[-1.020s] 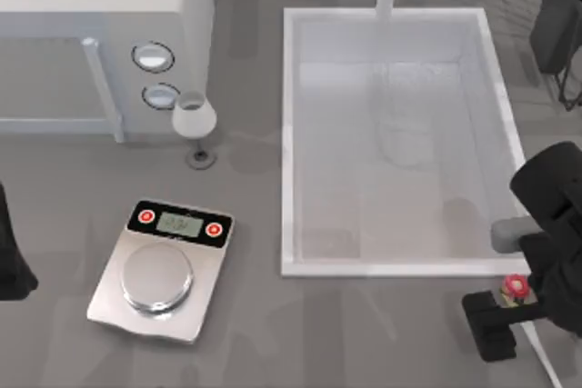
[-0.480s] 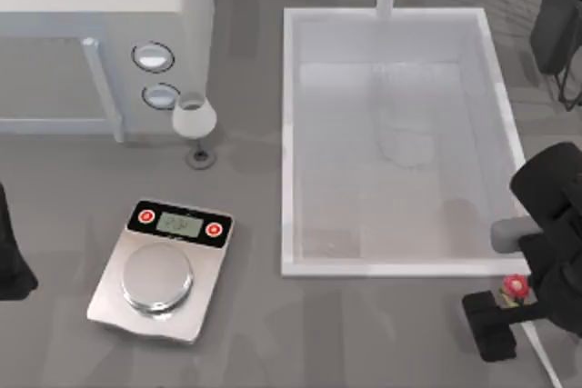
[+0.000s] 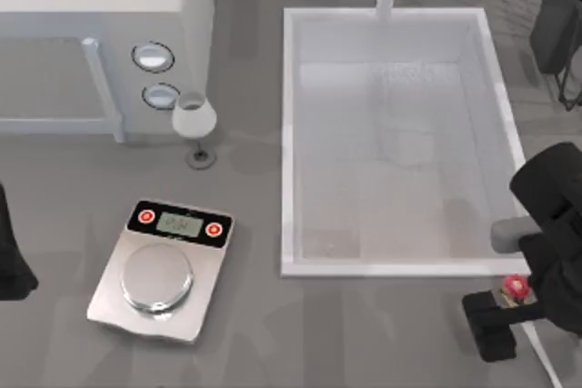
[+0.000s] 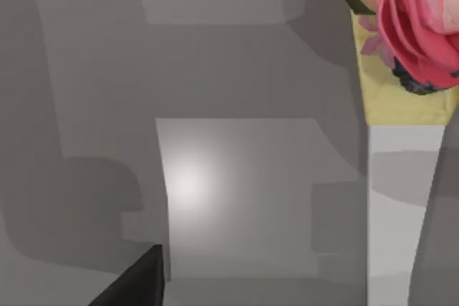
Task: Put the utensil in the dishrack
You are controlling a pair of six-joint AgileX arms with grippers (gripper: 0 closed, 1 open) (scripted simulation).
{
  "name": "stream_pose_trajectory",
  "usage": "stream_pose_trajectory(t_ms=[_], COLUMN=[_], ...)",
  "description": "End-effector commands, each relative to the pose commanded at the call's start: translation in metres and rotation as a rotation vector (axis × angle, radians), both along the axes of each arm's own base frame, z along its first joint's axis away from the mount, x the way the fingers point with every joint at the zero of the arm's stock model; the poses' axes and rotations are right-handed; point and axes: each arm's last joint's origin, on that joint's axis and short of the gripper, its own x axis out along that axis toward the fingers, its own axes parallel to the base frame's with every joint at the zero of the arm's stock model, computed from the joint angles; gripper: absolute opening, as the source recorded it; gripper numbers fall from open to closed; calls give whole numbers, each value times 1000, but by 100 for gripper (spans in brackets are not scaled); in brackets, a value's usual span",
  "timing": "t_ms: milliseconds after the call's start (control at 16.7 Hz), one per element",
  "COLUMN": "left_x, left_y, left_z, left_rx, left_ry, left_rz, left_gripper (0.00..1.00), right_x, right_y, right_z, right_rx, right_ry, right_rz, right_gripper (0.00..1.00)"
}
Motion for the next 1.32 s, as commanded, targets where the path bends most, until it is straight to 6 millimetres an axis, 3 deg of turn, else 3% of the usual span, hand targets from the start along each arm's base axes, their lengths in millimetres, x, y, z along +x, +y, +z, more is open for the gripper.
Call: stream_pose_trajectory(t_ms=[420, 480, 720, 1020, 1320], left_x=[0, 0, 0, 0, 0], left_y=[0, 0, 0, 0, 0], left_z=[0, 0, 0, 0, 0], left_rx=[0, 0, 0, 0, 0], left_ry=[0, 0, 0, 0, 0], left_rz=[0, 0, 0, 0, 0], left_gripper=[100, 100, 100, 100, 100], right_x=[0, 2, 10, 25, 13], right_y=[0, 1, 5, 13, 7], right_z=[0, 22, 37, 105, 187], right_rx=[0, 4, 5, -7, -14], right_ry=[0, -38, -40, -18, 0], right_rz=[0, -3, -1, -4, -3], right_gripper=[0, 0, 0, 0, 0])
